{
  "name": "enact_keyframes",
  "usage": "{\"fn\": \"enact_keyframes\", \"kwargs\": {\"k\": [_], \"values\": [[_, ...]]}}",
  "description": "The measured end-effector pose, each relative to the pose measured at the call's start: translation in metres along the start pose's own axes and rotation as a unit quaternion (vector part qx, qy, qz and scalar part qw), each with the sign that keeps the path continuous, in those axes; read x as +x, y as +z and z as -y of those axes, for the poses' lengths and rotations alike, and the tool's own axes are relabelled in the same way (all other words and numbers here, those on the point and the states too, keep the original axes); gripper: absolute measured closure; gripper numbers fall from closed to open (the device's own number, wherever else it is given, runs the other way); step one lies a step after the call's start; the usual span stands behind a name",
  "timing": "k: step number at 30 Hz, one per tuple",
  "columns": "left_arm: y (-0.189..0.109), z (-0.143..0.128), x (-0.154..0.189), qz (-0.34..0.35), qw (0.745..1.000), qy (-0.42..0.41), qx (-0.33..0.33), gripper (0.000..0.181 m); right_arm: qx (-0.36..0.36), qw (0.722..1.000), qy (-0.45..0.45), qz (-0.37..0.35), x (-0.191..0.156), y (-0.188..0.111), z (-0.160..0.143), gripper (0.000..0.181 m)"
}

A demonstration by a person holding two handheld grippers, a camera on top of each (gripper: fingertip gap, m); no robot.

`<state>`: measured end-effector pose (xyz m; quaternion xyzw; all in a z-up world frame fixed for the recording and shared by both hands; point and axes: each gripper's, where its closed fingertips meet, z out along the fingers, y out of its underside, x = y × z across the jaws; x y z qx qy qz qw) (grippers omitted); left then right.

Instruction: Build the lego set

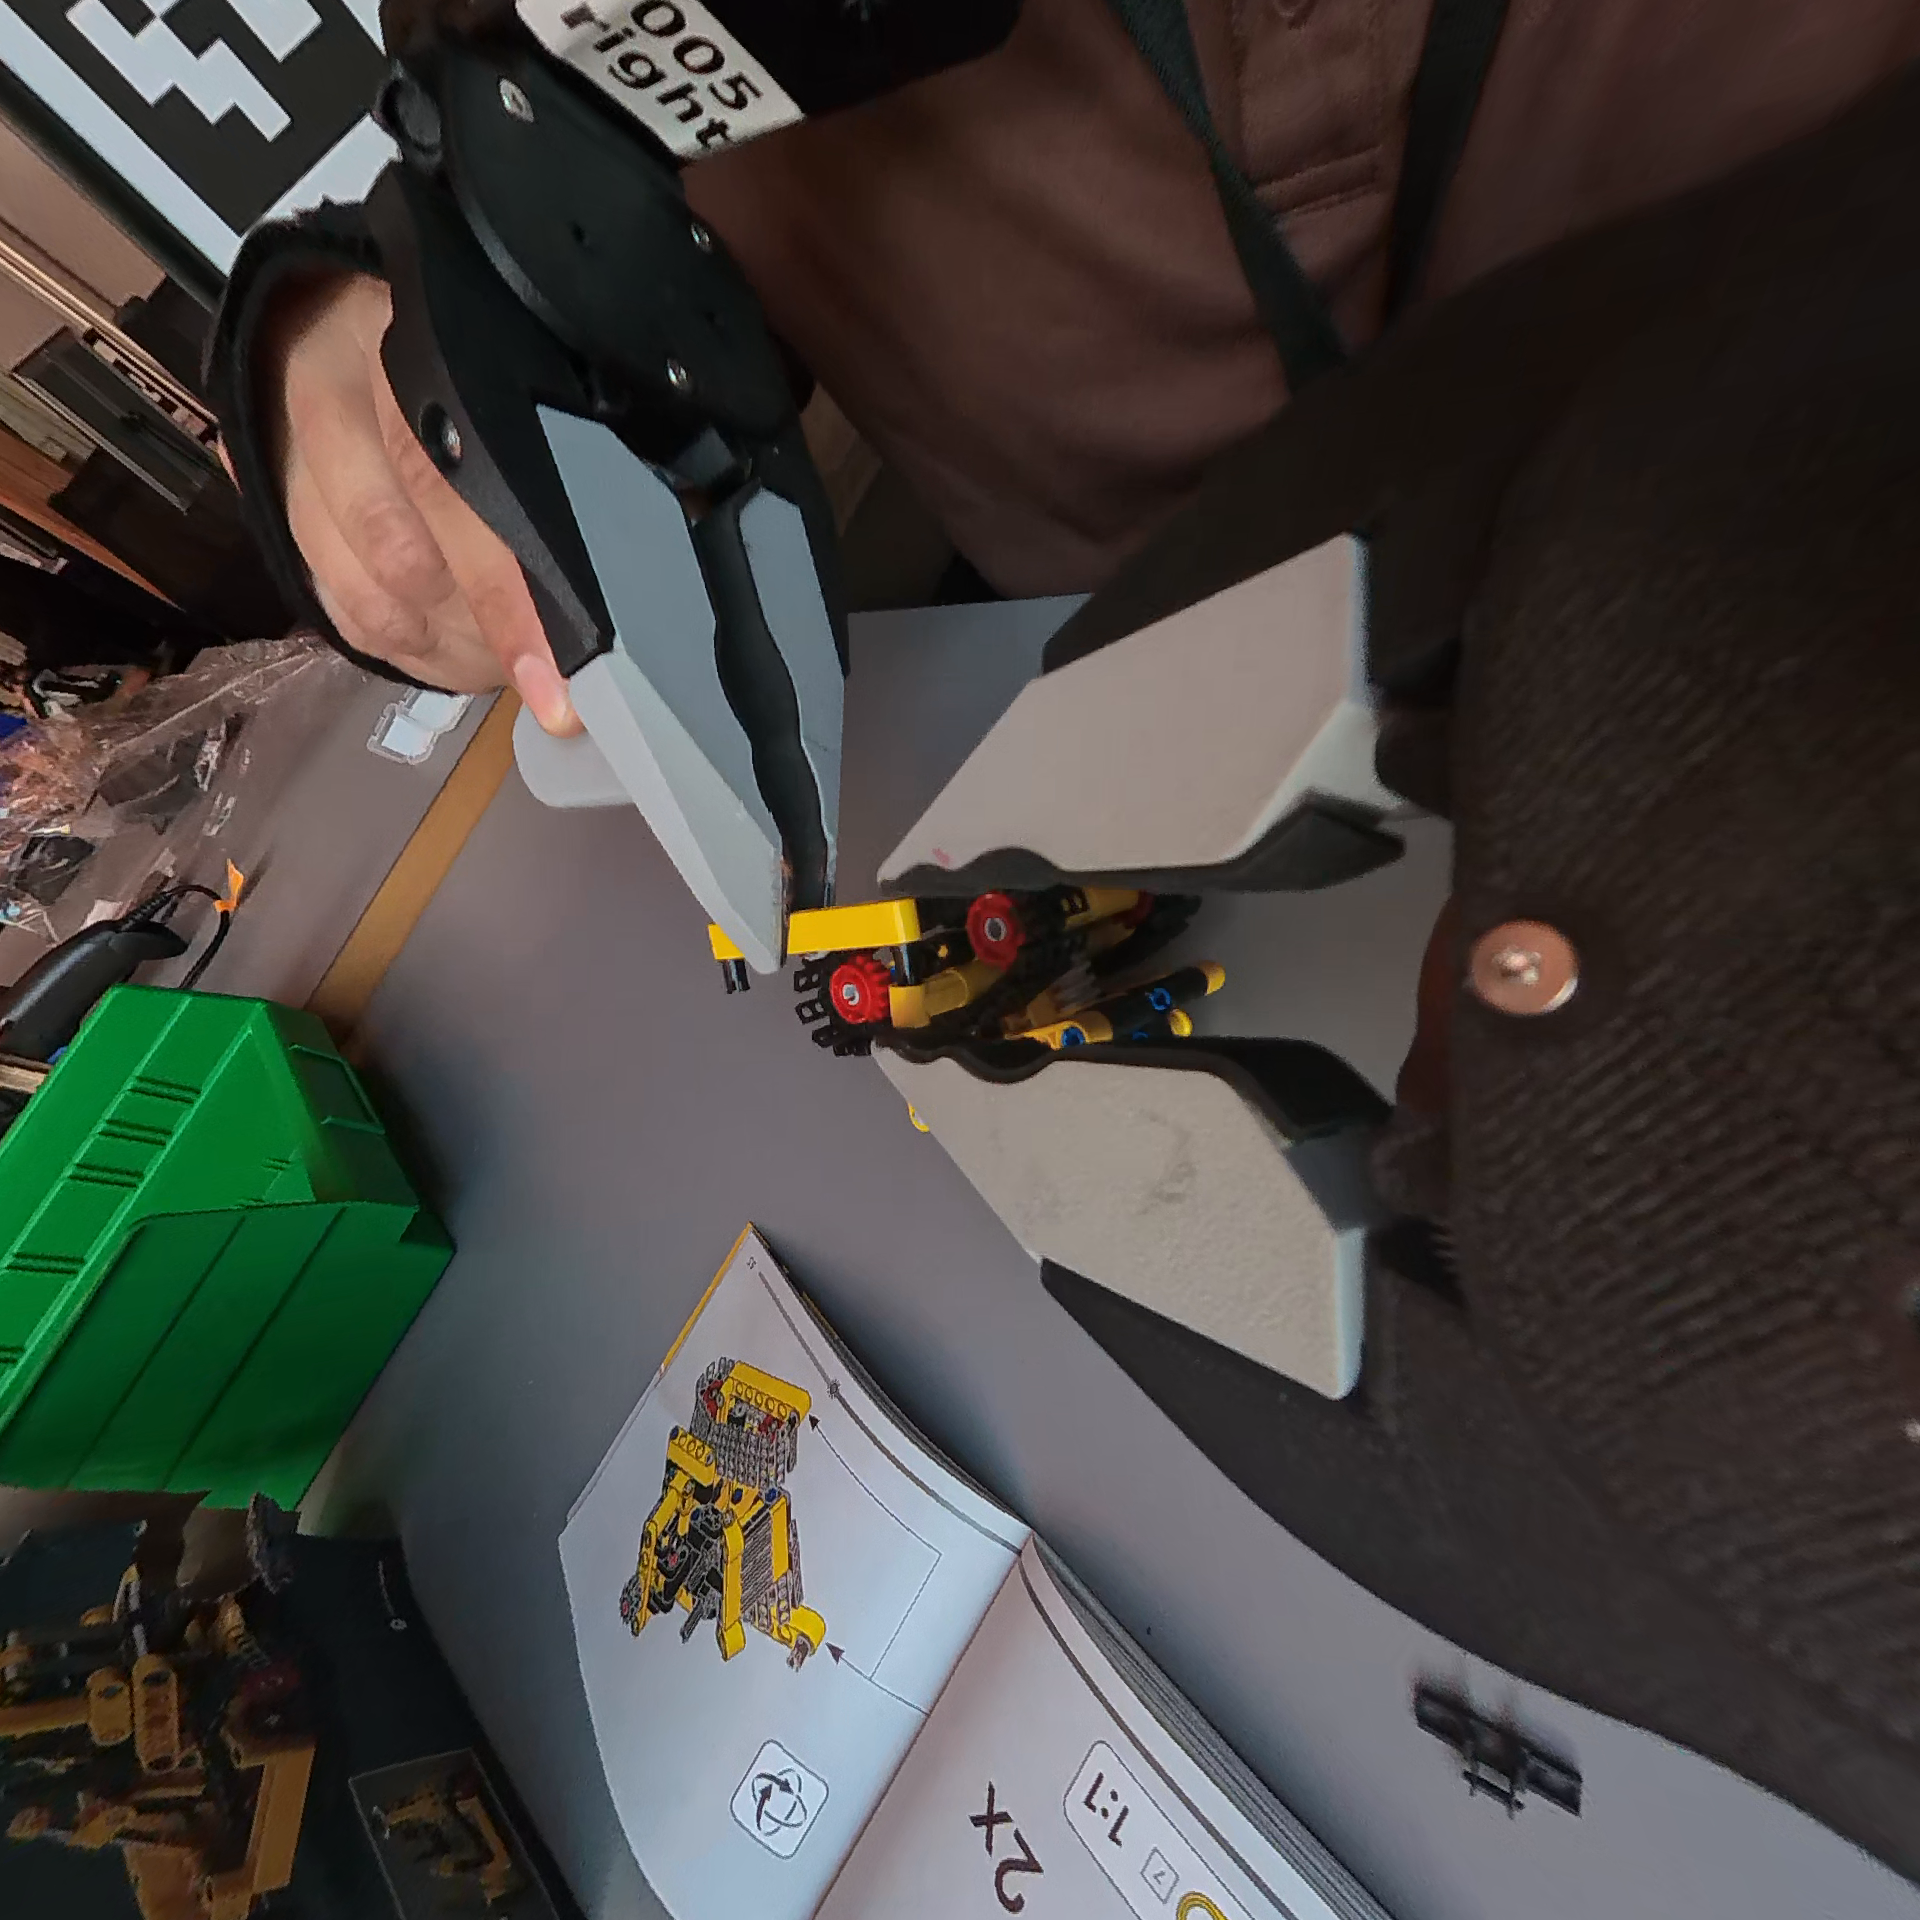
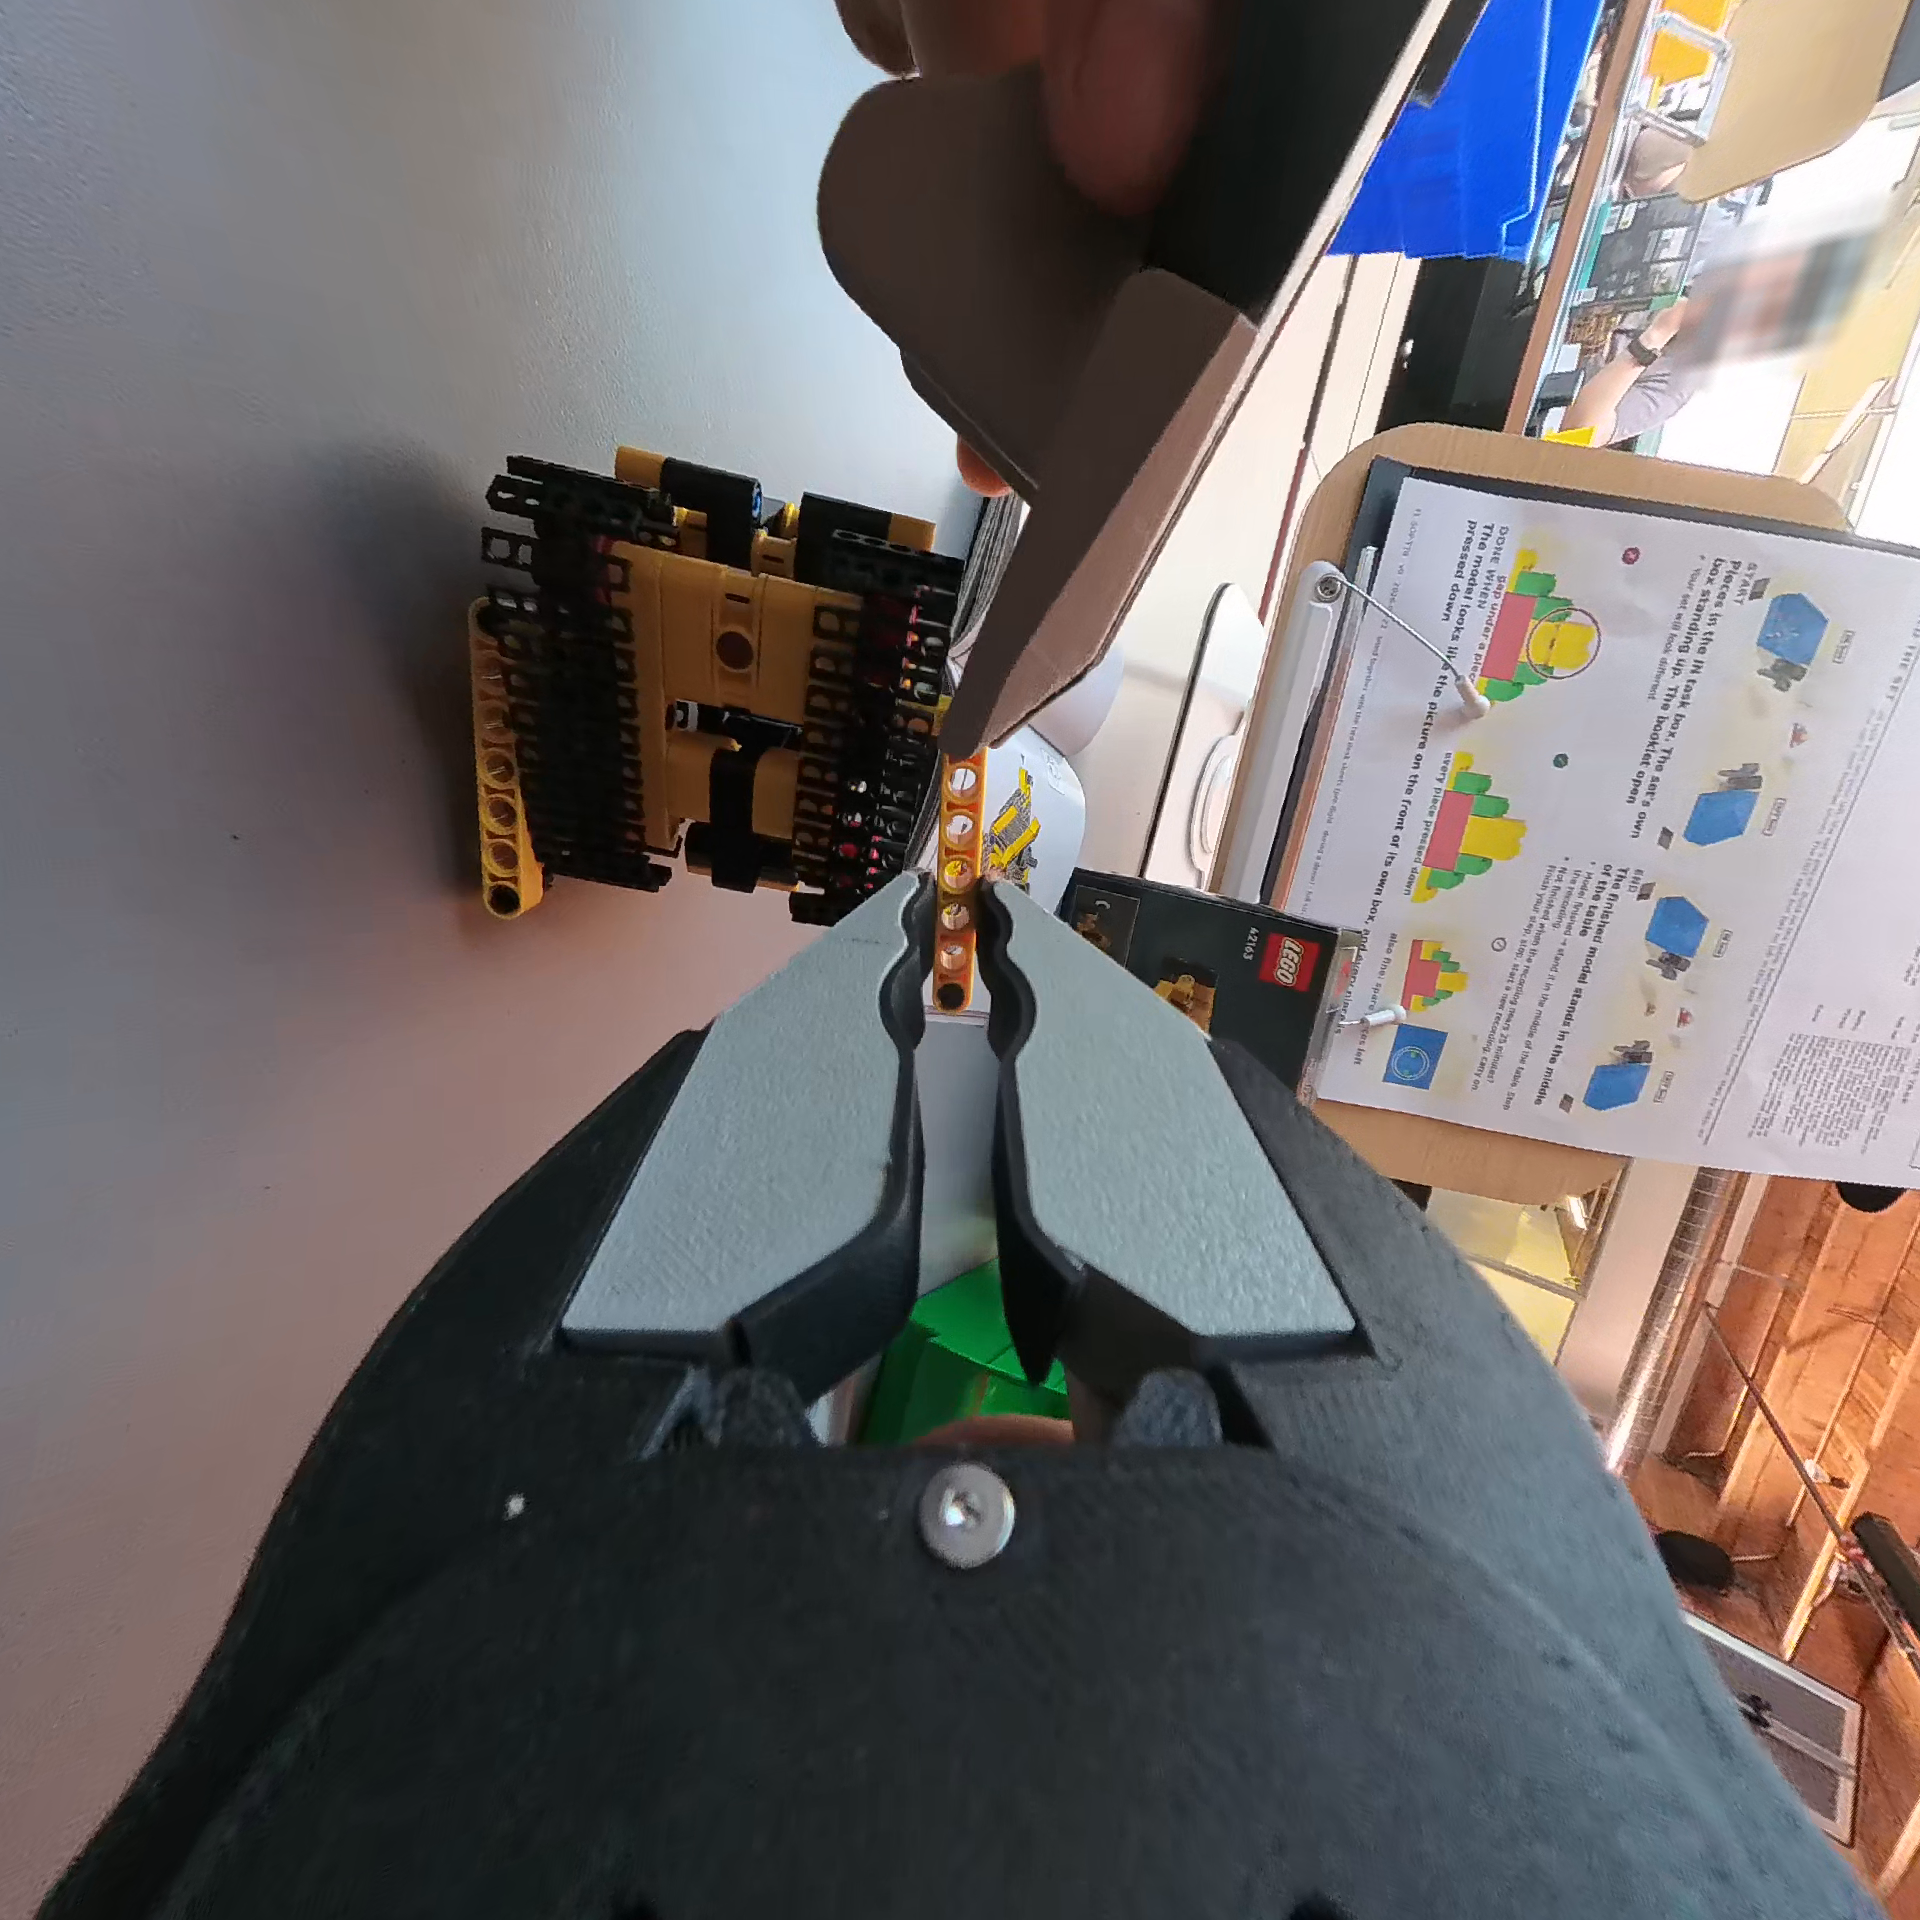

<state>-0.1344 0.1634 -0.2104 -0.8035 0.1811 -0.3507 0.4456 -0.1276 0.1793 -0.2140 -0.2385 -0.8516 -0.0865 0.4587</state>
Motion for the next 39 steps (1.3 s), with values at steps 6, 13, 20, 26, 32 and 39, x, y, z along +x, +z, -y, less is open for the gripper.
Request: {"fn": "enact_keyframes", "kwargs": {"k": [6,13,20,26,32,39], "values": [[0.0,0.0,0.0,0.0,1.0,-0.001,0.001,0.16,-0.007,1.0,0.02,0.005,0.0,-0.001,0.0,0.176],[0.001,0.001,0.0,0.0,1.0,-0.001,0.004,0.16,-0.013,1.0,0.026,0.007,0.0,-0.001,-0.001,0.176],[0.002,0.001,0.003,-0.007,1.0,0.003,0.005,0.161,-0.03,0.999,0.036,0.01,-0.002,-0.004,0.0,0.176],[0.001,0.0,0.007,-0.026,1.0,-0.003,0.004,0.163,-0.032,0.999,0.038,0.001,-0.005,-0.007,0.003,0.176],[0.003,-0.005,0.012,-0.045,0.999,0.01,-0.006,0.177,-0.025,0.999,0.046,0.005,-0.01,-0.011,0.004,0.177],[-0.009,0.008,0.023,-0.071,0.997,0.017,0.017,0.153,-0.022,0.998,0.056,0.002,-0.009,-0.009,0.0,0.176]]}}
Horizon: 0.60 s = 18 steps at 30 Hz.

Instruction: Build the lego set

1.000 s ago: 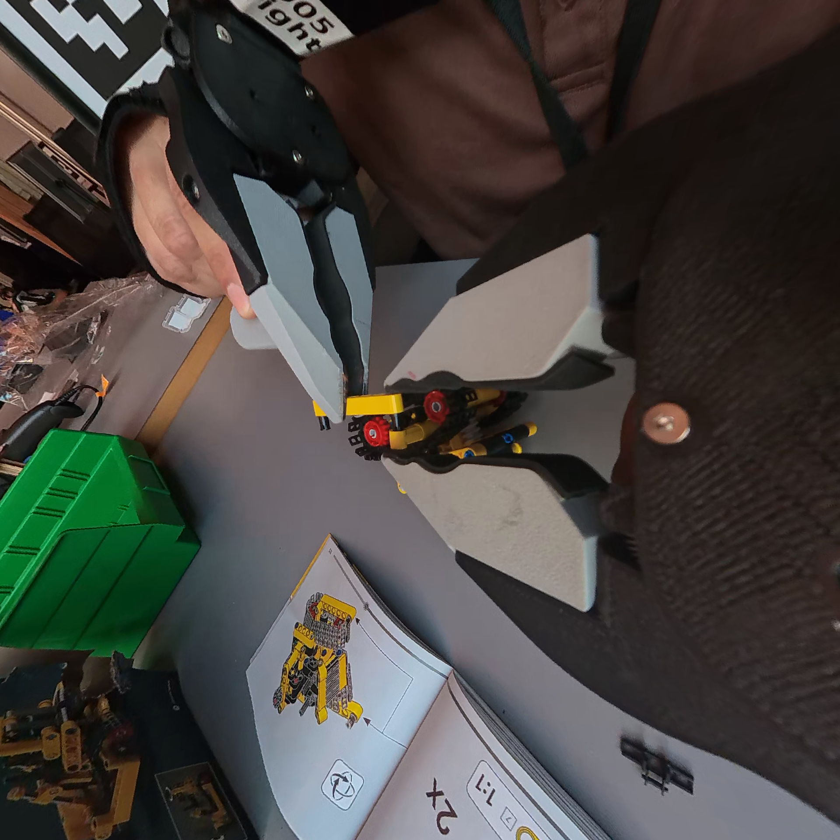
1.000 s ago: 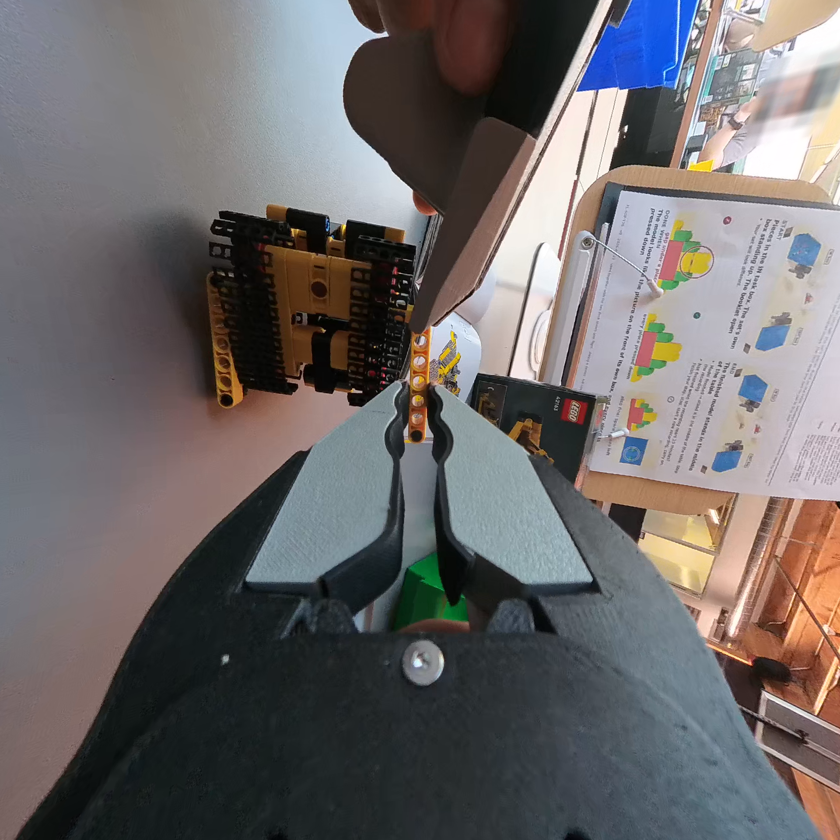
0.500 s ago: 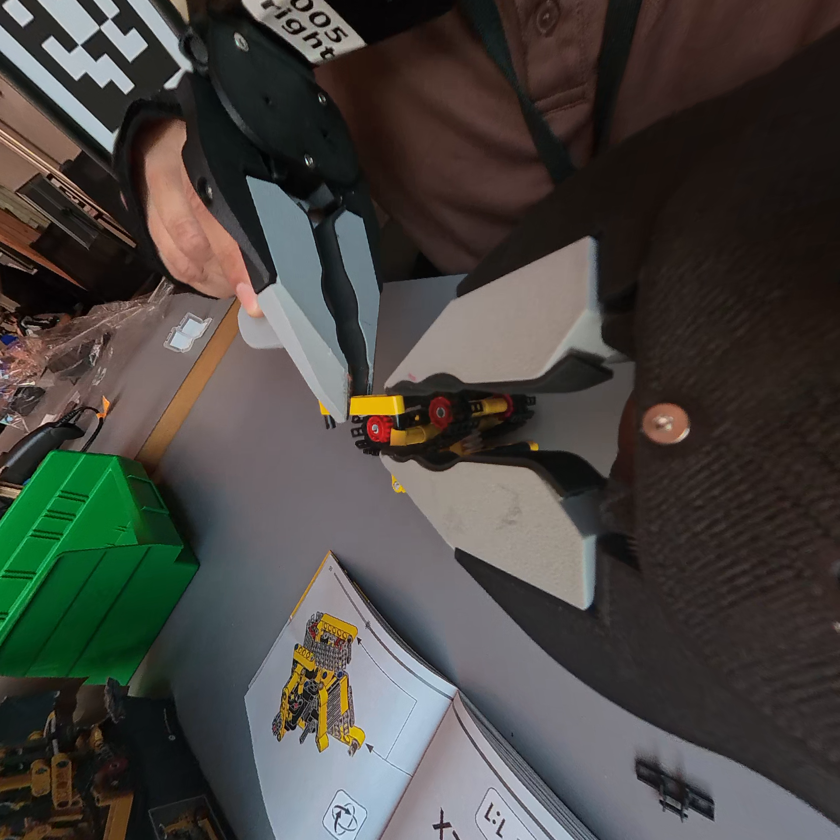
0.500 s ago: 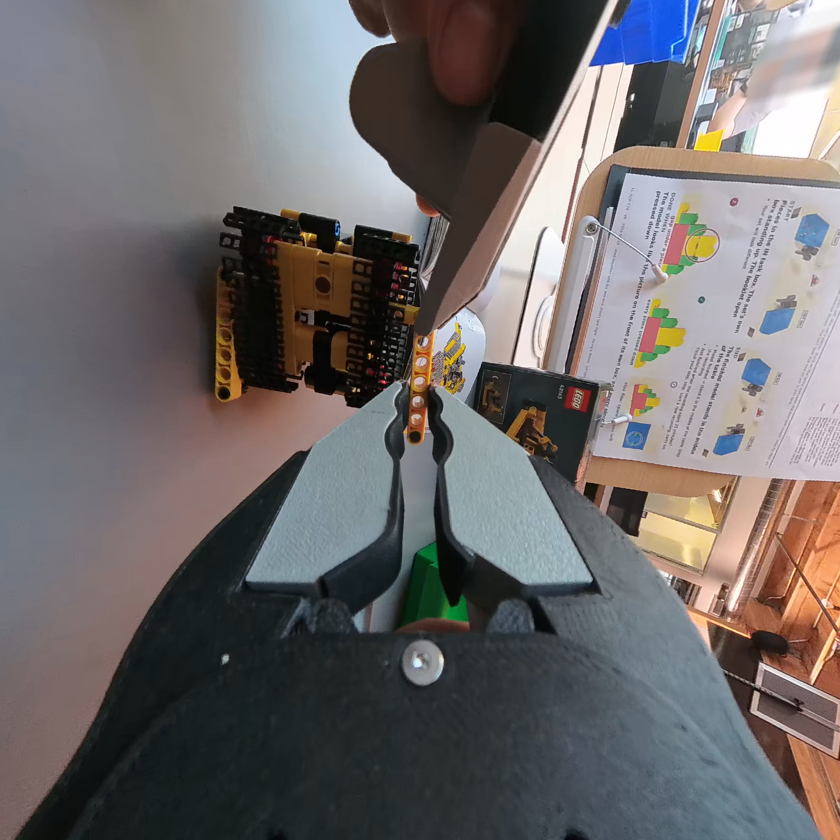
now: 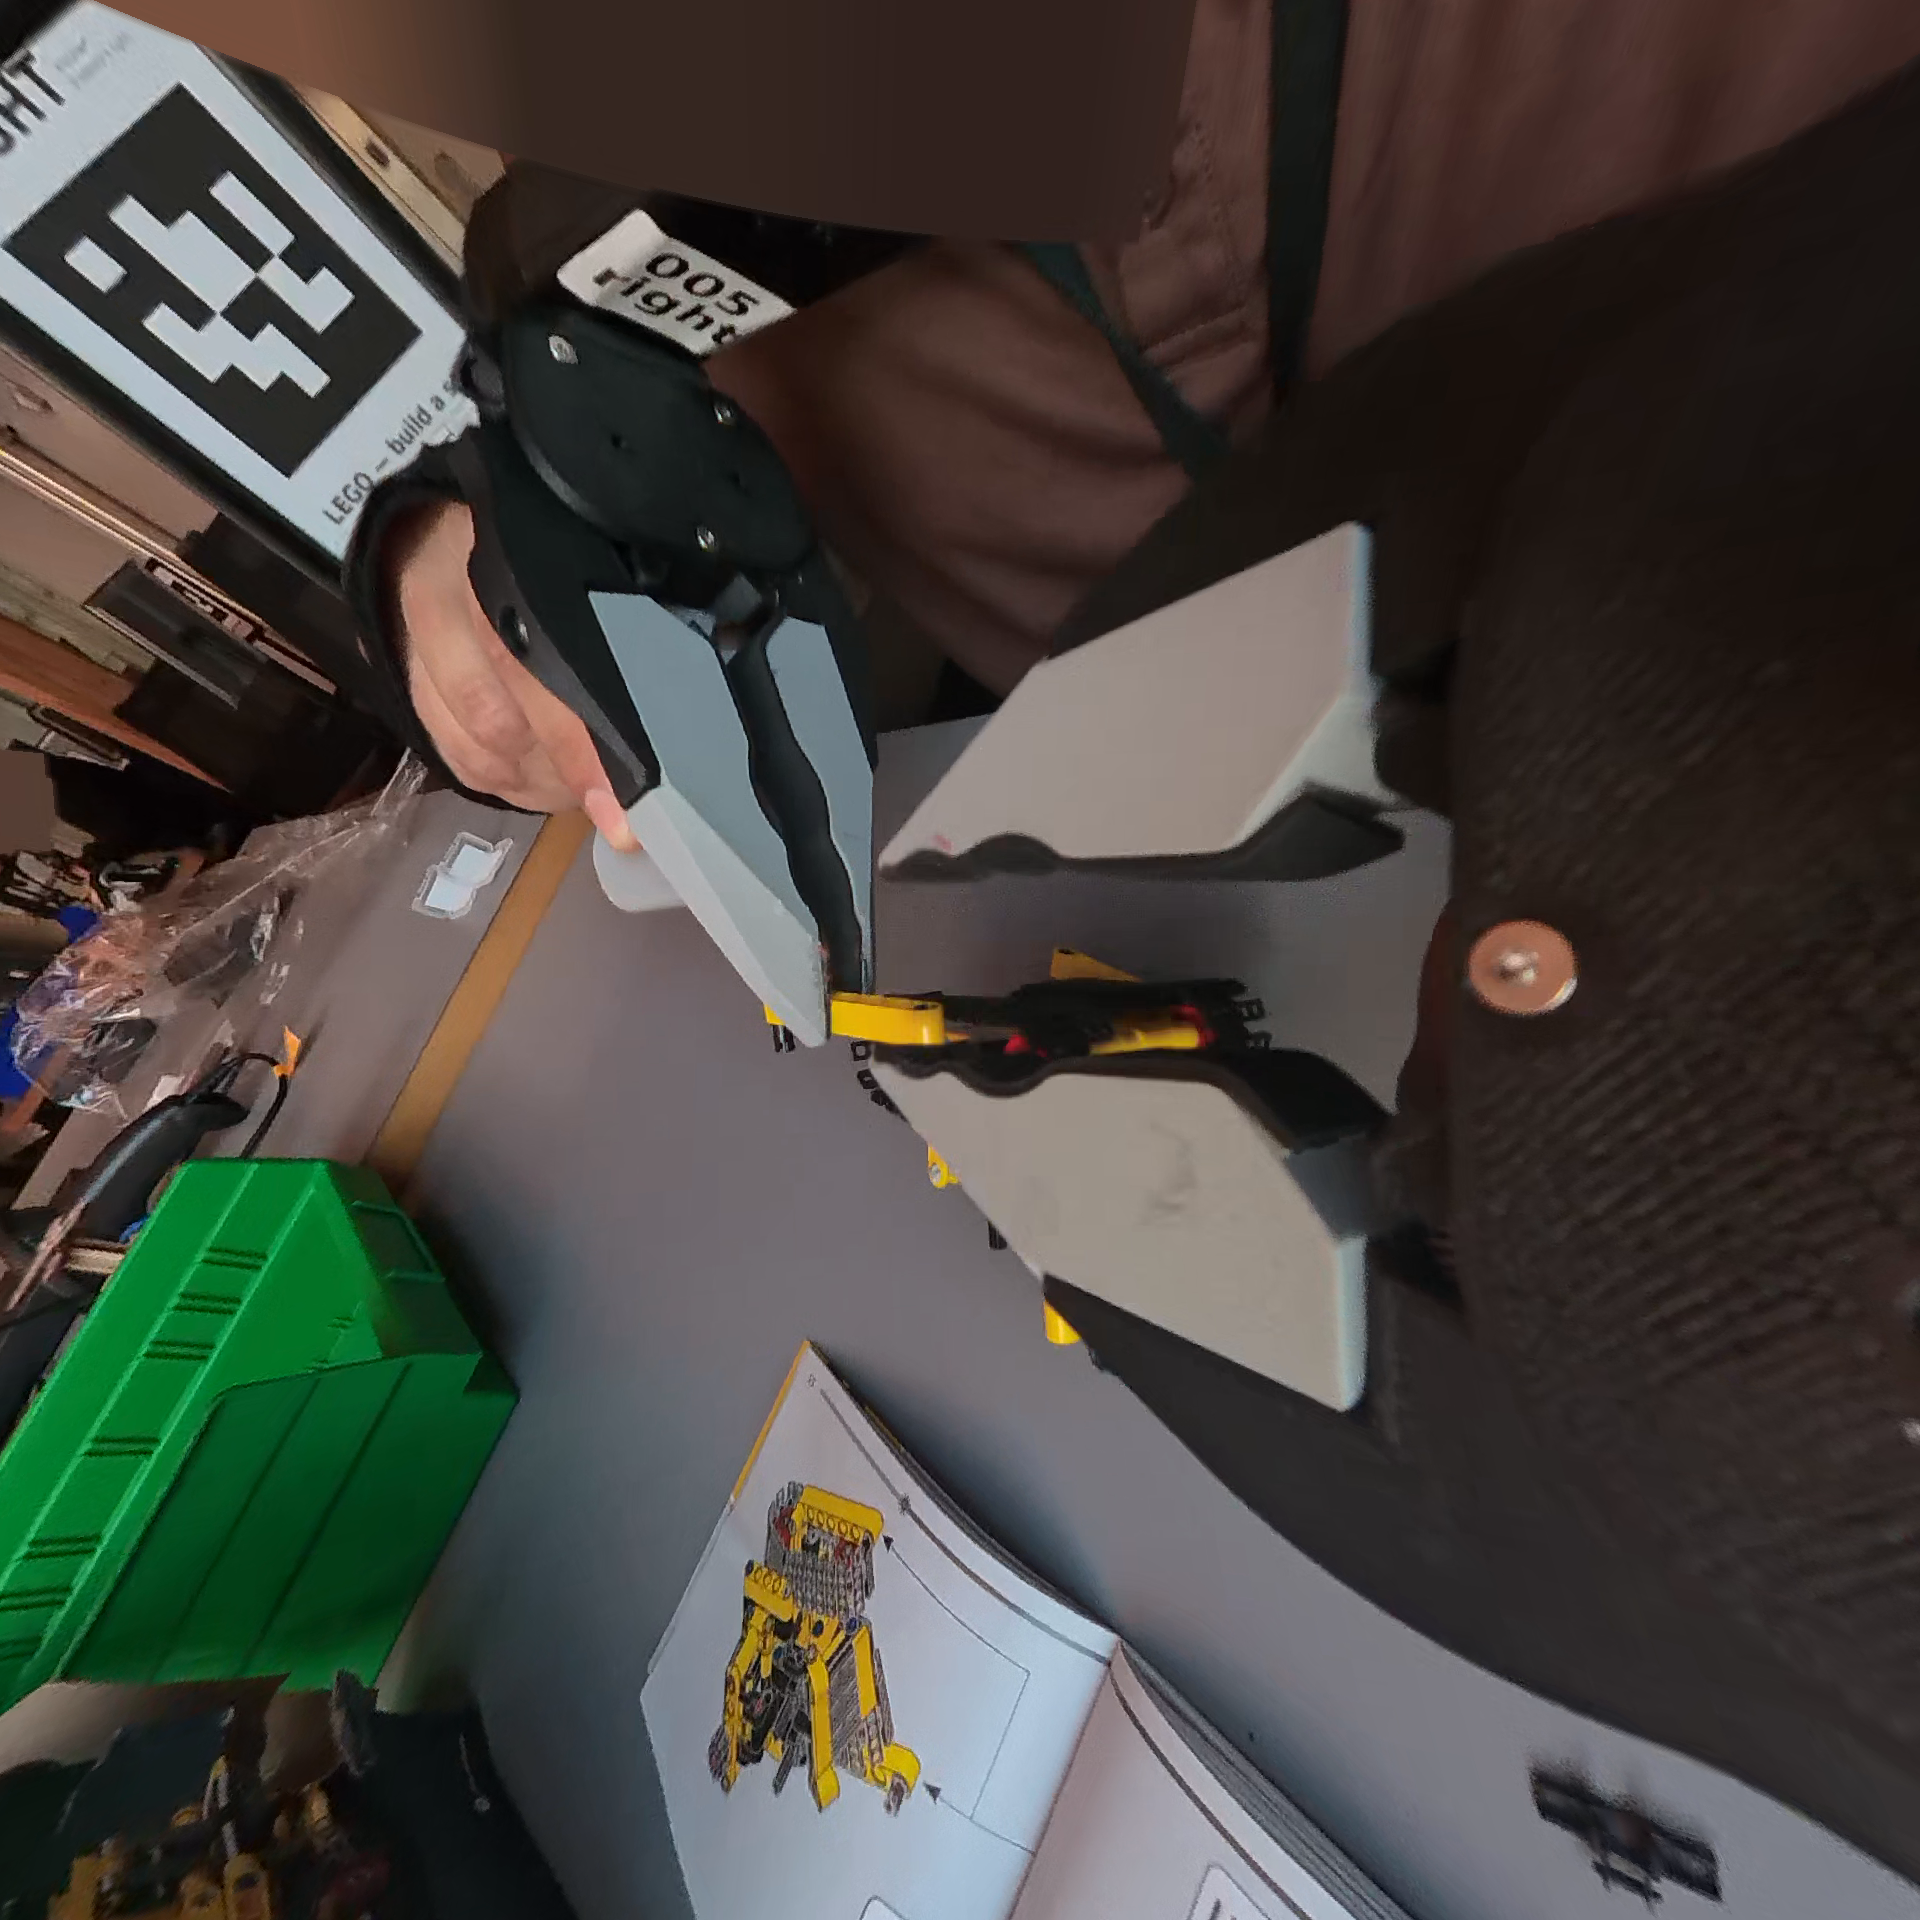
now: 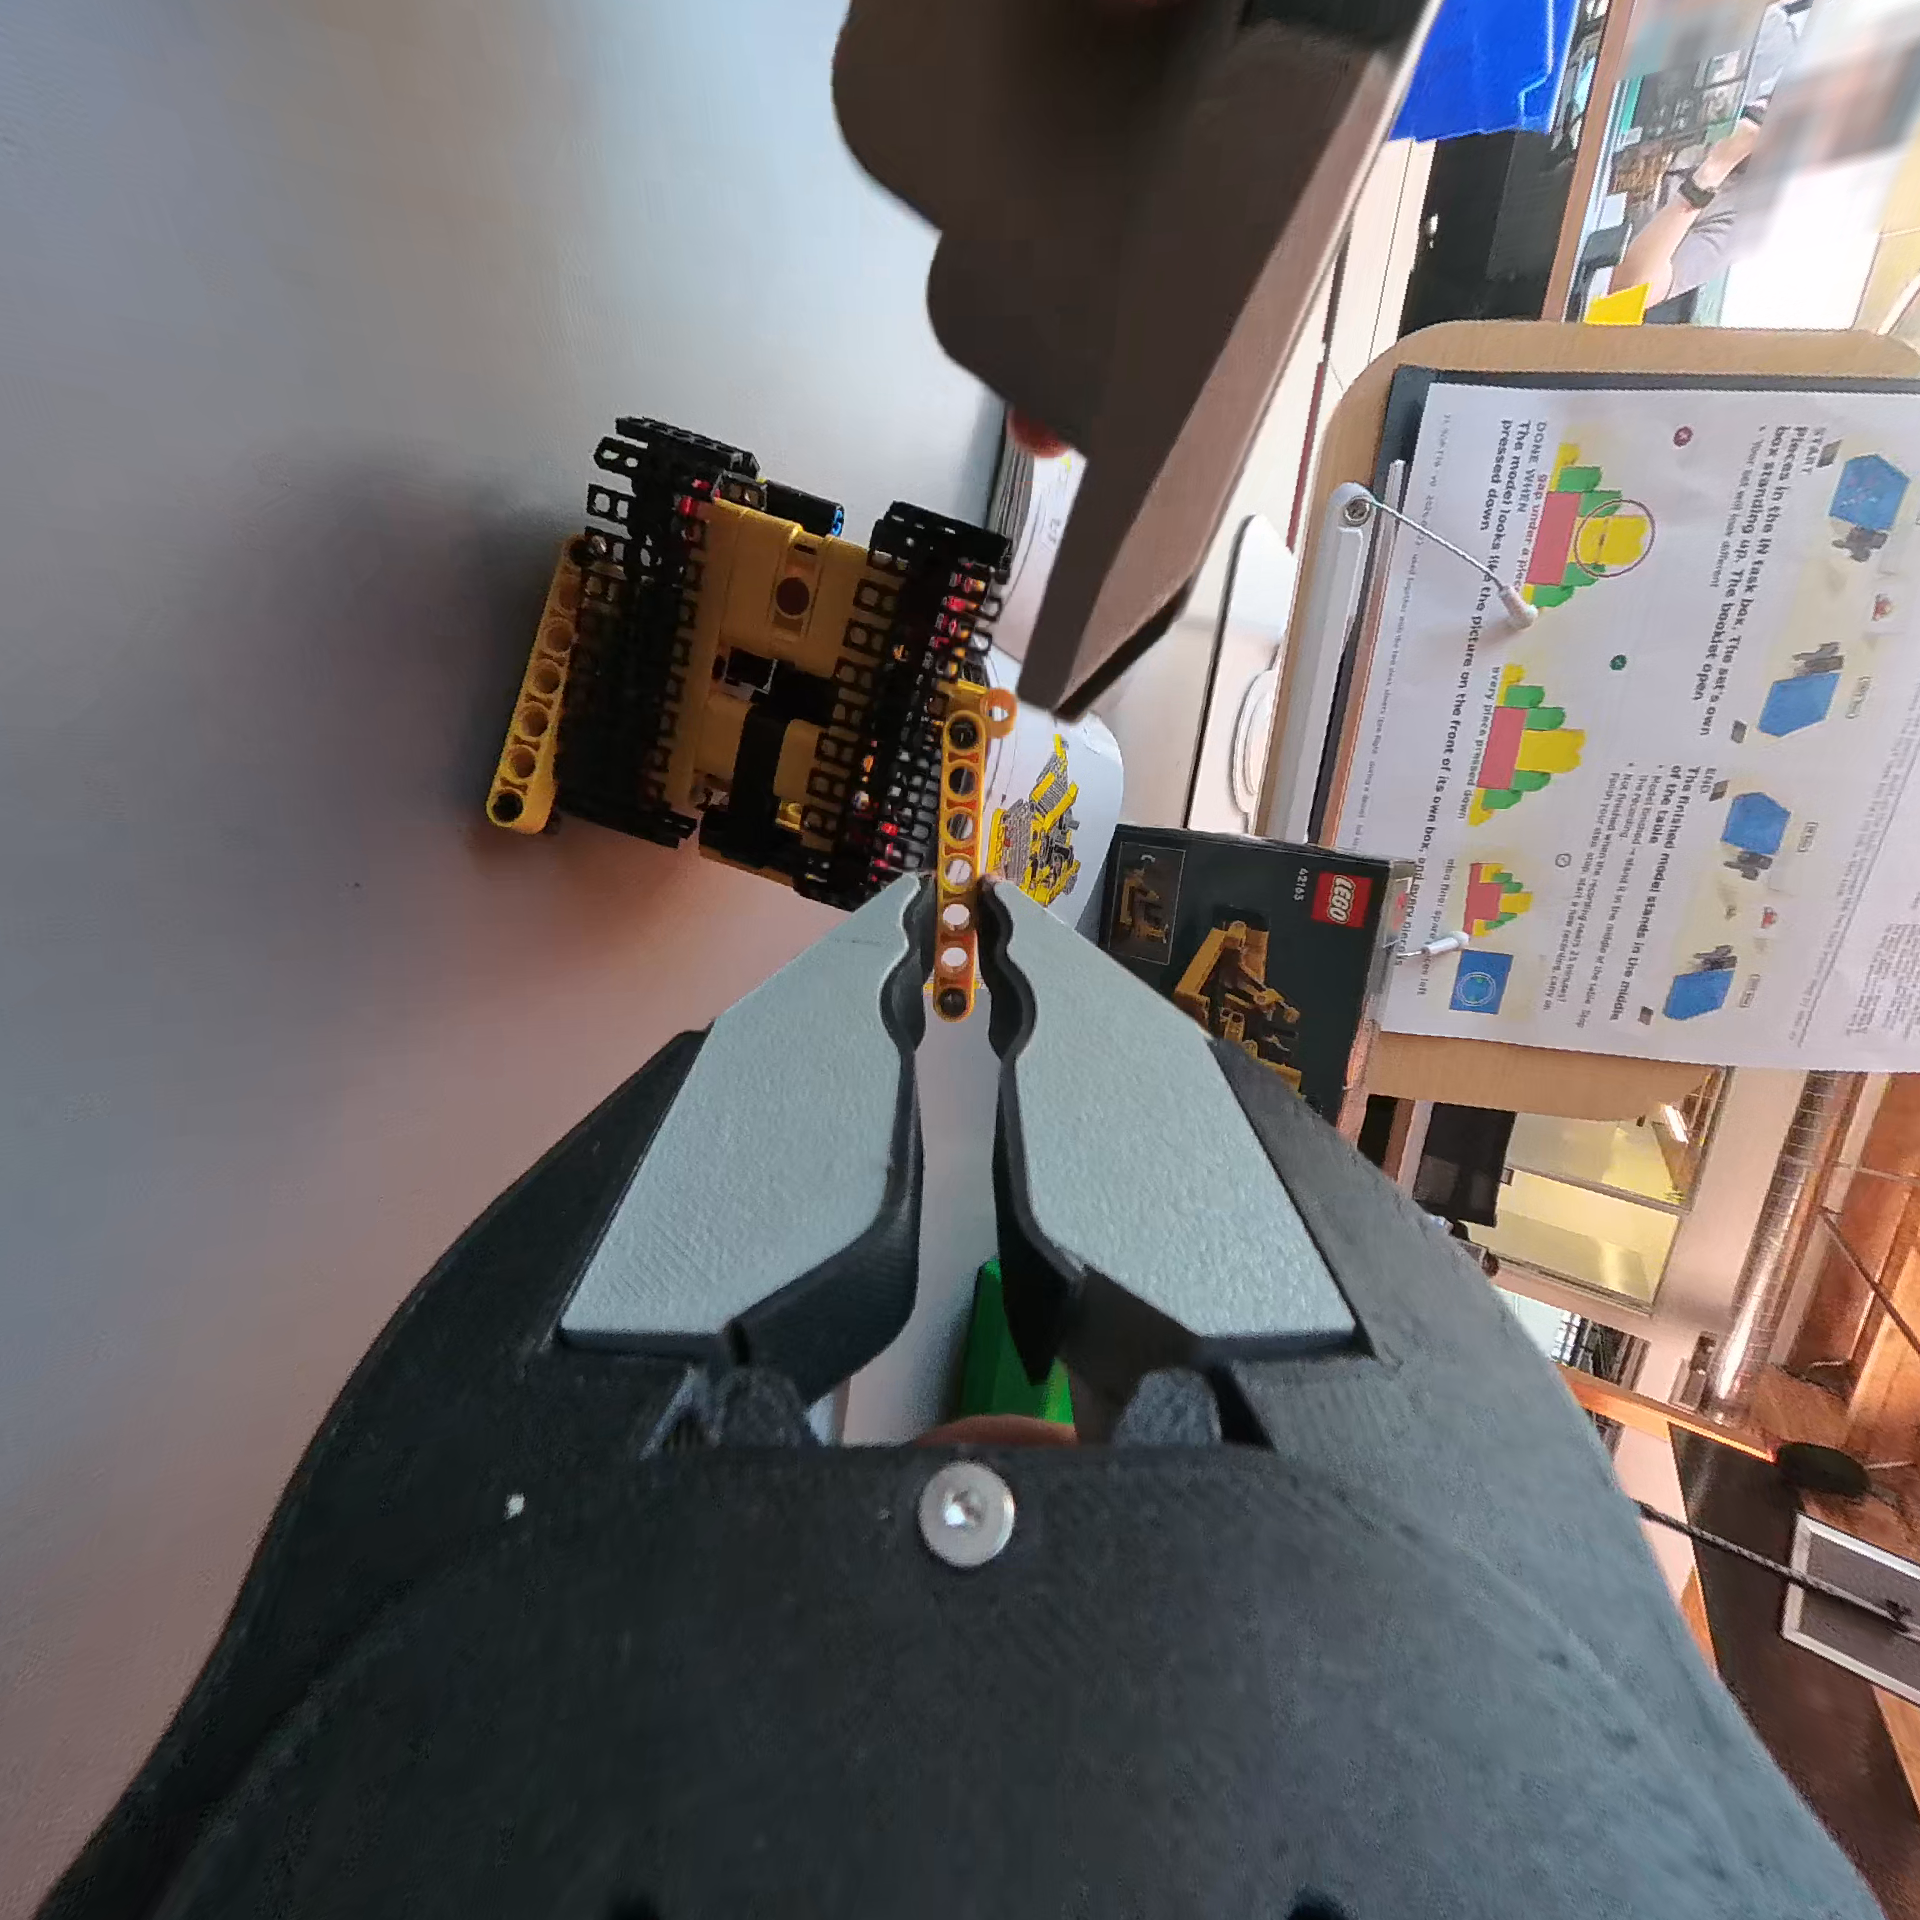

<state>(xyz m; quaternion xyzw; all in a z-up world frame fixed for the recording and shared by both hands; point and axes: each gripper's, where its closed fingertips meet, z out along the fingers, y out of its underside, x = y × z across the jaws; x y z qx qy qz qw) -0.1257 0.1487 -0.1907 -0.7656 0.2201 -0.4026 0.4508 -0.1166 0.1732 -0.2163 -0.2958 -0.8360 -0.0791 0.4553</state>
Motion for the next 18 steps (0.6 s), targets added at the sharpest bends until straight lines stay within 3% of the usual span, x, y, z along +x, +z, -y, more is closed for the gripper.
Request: {"fn": "enact_keyframes", "kwargs": {"k": [6,18], "values": [[-0.008,-0.002,-0.011,0.023,0.999,0.021,-0.027,0.134,0.002,1.0,0.016,0.005,-0.001,-0.002,0.001,0.176],[-0.001,-0.012,-0.01,-0.019,0.997,0.006,-0.073,0.13,0.022,0.999,0.018,-0.046,0.007,-0.003,0.005,0.177]]}}
